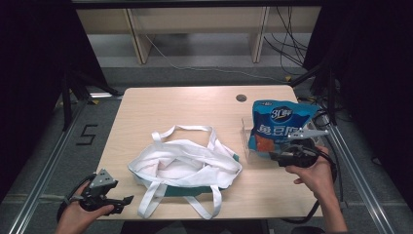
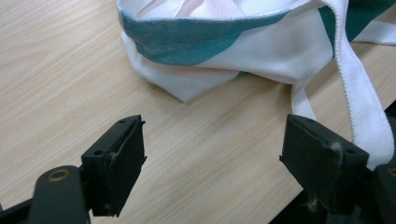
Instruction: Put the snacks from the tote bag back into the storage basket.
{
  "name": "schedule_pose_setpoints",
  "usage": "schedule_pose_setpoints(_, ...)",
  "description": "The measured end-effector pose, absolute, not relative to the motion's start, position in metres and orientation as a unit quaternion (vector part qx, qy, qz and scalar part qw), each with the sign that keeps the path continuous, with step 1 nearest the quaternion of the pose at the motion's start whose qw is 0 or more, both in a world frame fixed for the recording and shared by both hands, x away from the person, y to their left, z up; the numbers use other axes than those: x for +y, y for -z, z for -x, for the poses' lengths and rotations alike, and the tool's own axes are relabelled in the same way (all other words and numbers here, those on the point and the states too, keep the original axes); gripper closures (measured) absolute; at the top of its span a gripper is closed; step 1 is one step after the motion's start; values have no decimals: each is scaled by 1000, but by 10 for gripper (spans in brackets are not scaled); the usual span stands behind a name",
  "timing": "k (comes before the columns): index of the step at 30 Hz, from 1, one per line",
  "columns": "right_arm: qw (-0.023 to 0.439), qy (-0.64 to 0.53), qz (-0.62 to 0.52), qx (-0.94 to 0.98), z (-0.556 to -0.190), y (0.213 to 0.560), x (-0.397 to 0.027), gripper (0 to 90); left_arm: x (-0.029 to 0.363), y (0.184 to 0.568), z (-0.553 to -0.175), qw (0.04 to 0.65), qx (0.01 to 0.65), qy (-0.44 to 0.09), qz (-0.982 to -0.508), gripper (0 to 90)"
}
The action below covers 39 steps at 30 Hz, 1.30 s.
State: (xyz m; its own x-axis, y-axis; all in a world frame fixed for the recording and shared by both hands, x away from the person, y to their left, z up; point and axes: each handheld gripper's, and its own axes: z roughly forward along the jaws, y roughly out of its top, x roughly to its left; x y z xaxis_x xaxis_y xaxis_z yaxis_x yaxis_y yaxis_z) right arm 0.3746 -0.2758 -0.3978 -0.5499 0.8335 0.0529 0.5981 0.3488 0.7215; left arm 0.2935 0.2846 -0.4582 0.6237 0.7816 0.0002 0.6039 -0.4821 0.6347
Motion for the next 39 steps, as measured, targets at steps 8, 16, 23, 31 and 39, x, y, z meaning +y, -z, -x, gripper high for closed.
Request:
schedule_pose_setpoints(8, 153, -380, -422, 809, -369, 405, -255, 391, 285, 457, -294, 299, 405, -149, -851, 206)
schedule_pose_setpoints(16, 134, -386, -410, 815, -364, 412, -238, 376, 285, 458, -294, 303, 408, -146, -849, 206)
schedule_pose_setpoints(23, 121, -390, -402, 820, -356, 421, -227, 362, 285, 457, -294, 298, 402, -150, -853, 206)
schedule_pose_setpoints(31, 114, -377, -402, 826, -351, 431, -225, 340, 284, 457, -295, 299, 400, -149, -854, 206)
schedule_pose_setpoints(39, 117, -377, -397, 829, -343, 435, -225, 318, 284, 458, -295, 301, 399, -151, -853, 206)
